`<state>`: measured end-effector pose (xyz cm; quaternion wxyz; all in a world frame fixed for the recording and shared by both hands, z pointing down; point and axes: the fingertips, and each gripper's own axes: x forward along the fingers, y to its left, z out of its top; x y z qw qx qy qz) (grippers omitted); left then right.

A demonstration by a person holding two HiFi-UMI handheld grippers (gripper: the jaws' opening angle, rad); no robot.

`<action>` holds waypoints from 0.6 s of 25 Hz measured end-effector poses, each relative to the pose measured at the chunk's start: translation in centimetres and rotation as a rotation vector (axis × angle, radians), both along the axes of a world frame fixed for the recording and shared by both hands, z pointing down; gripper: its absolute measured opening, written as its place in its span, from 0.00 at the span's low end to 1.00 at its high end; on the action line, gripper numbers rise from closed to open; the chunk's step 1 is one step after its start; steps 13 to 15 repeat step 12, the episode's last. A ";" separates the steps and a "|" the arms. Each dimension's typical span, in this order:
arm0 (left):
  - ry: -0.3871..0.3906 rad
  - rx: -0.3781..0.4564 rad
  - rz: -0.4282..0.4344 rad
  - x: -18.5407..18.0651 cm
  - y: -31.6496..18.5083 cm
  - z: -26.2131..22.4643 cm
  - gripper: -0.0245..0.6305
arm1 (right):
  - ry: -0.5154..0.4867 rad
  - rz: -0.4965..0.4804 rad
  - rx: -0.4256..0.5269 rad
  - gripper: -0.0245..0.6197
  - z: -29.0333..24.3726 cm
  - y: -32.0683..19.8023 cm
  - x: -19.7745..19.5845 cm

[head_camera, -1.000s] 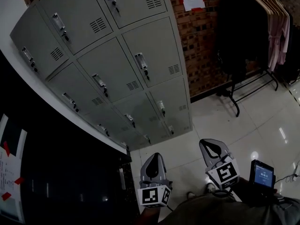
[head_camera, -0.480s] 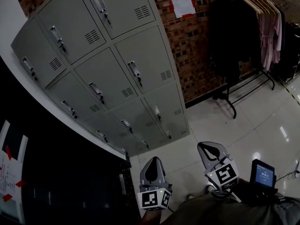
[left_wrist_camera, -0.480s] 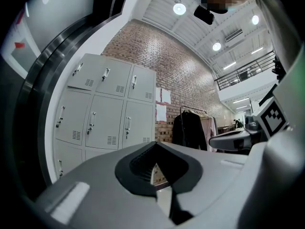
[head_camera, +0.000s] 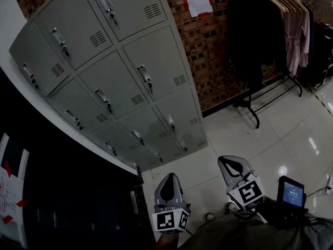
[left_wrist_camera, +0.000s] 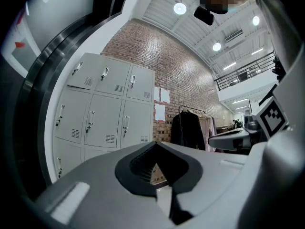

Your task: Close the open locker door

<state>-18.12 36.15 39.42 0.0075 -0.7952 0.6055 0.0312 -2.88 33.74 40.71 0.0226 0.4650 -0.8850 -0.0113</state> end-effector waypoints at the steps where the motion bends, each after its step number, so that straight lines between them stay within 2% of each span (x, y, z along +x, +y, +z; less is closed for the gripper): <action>1: 0.000 -0.001 0.000 0.1 0.1 0.0 0.04 | 0.001 -0.002 0.001 0.05 0.0 0.1 0.0; 15: -0.003 -0.015 -0.004 0.4 0.6 0.1 0.04 | 0.008 -0.016 0.002 0.05 -0.3 0.3 0.1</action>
